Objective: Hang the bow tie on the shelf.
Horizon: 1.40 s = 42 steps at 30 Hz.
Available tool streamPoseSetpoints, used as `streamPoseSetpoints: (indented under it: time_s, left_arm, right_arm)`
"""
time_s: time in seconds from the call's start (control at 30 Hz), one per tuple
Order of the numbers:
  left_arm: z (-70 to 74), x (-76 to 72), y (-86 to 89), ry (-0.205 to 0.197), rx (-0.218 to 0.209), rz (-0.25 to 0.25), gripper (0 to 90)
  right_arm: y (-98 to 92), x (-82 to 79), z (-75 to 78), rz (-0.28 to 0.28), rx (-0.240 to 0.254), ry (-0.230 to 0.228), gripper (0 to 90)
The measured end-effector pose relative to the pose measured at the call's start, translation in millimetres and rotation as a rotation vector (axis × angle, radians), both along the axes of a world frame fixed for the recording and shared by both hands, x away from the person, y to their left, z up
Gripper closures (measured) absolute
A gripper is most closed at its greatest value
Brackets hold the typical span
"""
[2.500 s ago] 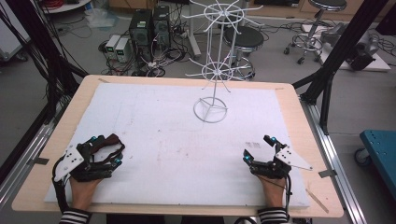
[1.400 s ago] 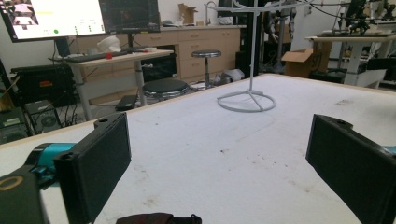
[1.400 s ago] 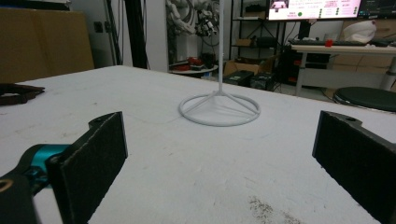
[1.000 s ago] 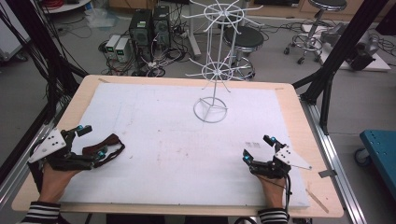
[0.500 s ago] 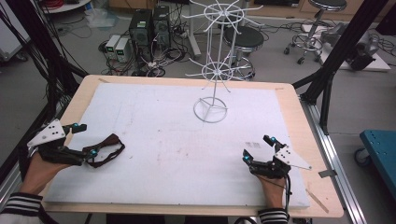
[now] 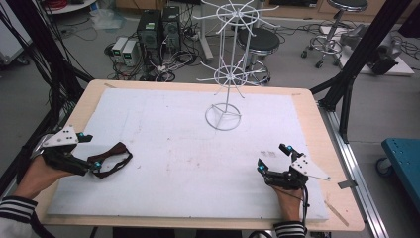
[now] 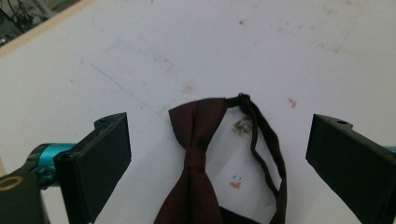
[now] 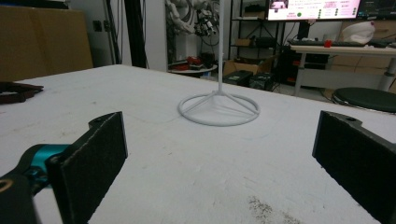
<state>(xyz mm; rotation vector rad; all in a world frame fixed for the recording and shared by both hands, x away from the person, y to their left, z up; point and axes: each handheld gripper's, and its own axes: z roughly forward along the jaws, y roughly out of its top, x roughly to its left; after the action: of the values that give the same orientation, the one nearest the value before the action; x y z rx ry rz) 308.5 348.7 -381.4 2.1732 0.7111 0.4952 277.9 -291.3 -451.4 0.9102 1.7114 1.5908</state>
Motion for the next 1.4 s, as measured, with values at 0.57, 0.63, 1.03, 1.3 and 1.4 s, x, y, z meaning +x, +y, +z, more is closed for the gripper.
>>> streamPoseSetpoints:
  time_s: [0.57,0.63,1.03,1.3,1.4]
  left_arm:
    - [-16.8,16.0,1.6,0.156,0.114,0.044,12.3]
    - [-18.7,16.9,1.9,0.176,0.132,0.043,15.2]
    - [-27.4,22.7,0.5,0.256,0.202,0.069,28.1]
    - [-29.5,23.9,-0.7,0.285,0.217,0.097,46.1]
    - [-28.8,22.1,-1.8,0.28,0.227,0.094,59.1]
  right_arm:
    - [0.7,-0.7,0.0,-0.002,0.0,0.008,2.5]
    - [0.6,-0.5,0.1,-0.003,0.001,0.004,2.5]
    - [0.2,-0.3,0.0,-0.002,0.0,0.002,2.5]
    - [0.4,-0.6,0.0,-0.002,0.002,0.005,2.5]
    - [0.5,-0.6,0.0,-0.003,0.002,0.005,2.5]
